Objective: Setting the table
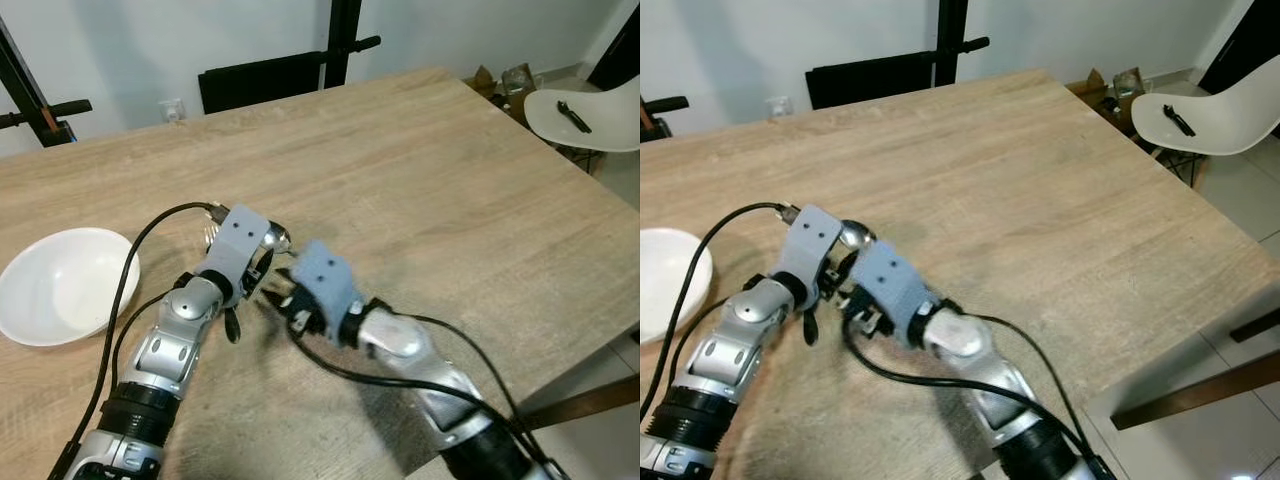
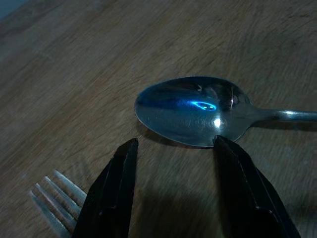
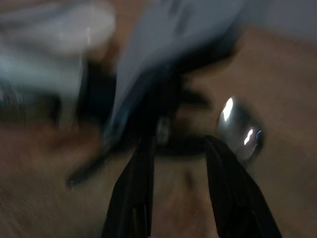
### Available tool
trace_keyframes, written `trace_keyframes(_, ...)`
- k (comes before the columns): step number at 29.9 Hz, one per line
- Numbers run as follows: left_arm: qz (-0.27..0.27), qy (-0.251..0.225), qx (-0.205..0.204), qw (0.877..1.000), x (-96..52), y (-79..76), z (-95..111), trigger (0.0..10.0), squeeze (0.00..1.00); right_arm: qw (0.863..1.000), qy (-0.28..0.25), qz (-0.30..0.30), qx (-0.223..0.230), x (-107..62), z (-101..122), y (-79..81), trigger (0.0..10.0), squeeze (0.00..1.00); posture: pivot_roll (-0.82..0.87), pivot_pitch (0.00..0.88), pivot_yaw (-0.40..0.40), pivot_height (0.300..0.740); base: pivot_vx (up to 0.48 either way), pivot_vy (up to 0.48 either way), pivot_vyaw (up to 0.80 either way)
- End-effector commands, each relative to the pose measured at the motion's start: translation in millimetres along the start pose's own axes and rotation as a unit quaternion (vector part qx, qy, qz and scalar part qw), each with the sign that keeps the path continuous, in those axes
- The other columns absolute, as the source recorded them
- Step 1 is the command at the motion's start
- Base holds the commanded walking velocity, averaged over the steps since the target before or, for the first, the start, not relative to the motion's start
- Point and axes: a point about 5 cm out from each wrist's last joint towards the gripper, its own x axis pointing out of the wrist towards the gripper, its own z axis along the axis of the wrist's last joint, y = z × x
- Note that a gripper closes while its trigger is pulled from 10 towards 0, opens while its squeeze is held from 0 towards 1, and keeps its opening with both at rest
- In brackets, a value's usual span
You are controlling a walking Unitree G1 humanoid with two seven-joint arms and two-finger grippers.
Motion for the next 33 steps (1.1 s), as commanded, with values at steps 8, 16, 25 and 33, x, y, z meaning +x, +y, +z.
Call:
trace_keyframes(8,-0.017,0.021,0.009,1.000,-6.4,1.7,-6.5,10.0,0.00,0.997,-0.017,-0.078,-0.021,-31.6,8.7,-51.1,10.0,0.00,-0.06,0.093,0.019,0.740,0.000,0.000,0.00)
trace_keyframes(16,-0.021,0.020,0.025,0.999,-8.1,6.9,-5.1,10.0,0.00,0.990,0.067,-0.030,-0.123,-33.4,-17.7,-54.1,10.0,0.00,-0.06,0.090,0.019,0.740,0.000,0.000,0.00)
trace_keyframes(25,-0.029,-0.015,0.003,0.999,-10.9,6.9,11.4,10.0,0.00,0.986,0.077,0.040,-0.145,-21.6,-27.1,-60.4,10.0,0.00,-0.05,0.089,0.011,0.740,0.000,0.000,0.00)
trace_keyframes(33,-0.035,-0.044,-0.014,0.998,-18.0,10.9,25.6,10.0,0.00,0.984,0.083,0.089,-0.133,-12.5,-37.5,-53.4,10.0,0.00,-0.05,0.091,0.013,0.740,0.000,0.000,0.00)
